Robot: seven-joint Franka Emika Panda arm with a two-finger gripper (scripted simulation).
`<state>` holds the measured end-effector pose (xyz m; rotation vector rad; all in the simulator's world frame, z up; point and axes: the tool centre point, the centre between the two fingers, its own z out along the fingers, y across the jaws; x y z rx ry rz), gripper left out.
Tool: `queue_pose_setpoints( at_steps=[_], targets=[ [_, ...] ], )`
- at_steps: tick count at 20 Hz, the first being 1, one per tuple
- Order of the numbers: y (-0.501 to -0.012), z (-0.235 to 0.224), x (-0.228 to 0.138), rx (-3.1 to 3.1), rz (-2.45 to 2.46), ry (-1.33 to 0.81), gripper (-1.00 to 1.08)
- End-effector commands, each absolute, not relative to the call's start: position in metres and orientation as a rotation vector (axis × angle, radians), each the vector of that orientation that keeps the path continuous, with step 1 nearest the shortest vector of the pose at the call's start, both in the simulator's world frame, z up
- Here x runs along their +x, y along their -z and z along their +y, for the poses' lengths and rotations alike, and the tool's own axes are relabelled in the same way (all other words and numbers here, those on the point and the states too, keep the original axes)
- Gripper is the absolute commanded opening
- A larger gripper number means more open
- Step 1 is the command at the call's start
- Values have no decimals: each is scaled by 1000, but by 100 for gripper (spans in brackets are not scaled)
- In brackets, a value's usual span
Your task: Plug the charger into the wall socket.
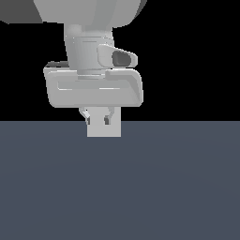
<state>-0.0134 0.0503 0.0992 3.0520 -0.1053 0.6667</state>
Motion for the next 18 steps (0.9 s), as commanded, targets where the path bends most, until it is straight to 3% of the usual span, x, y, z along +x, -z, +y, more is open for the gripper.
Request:
queue_pose_setpoints(
  at_steps=[1, 18],
  targets=[
    [-101, 53, -13, 3056, -86, -666, -100],
    [-100, 52, -8, 3057, -90, -663, -100]
  ],
)
